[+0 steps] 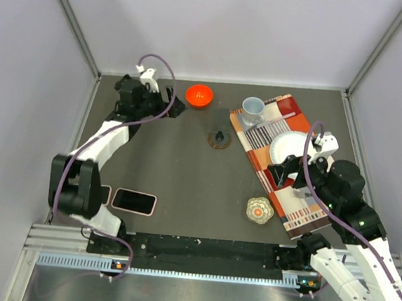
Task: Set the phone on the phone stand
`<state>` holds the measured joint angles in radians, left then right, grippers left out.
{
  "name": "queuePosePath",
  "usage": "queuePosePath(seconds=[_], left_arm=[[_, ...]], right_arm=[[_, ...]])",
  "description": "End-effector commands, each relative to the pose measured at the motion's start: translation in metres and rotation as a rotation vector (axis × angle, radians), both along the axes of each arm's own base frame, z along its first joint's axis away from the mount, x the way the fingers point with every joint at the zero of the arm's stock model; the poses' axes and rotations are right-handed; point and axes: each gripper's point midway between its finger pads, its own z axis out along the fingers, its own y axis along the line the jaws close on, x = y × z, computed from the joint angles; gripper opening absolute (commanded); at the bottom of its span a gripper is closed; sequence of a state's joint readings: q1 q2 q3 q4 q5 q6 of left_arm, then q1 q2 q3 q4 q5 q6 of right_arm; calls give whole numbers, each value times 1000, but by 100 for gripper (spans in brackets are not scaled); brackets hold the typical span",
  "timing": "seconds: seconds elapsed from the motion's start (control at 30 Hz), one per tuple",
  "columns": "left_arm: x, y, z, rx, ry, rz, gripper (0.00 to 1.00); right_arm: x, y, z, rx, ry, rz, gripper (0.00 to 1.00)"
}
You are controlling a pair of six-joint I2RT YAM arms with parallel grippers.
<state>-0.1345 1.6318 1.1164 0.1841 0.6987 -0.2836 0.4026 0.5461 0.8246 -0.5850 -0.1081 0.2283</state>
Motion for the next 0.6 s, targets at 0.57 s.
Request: queuePosePath(seconds=[0.57], left_arm=[[-214,197,-103,110,997,1528,99]], right_arm=[[2,3,10,26,-70,20,99]])
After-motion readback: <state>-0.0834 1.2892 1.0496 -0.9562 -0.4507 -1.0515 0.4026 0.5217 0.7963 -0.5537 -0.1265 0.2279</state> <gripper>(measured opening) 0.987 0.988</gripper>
